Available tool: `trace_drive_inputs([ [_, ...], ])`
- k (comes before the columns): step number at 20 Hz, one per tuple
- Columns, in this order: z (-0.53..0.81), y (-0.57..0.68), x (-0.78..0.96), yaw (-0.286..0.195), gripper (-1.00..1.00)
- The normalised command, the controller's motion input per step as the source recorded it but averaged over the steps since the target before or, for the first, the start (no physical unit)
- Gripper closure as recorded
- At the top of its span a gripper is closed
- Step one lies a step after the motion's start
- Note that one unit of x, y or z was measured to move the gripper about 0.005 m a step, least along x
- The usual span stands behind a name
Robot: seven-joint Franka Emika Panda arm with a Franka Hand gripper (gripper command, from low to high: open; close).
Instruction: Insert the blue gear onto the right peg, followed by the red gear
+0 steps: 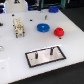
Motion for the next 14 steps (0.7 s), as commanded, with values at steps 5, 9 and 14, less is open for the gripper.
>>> trace_drive_inputs([
  [5,-0.56,0.20,-0.47,0.000,-1.00],
  [9,-0.61,0.18,-0.37,0.000,-1.00],
  [14,-0.56,0.08,-0.30,0.000,-1.00],
])
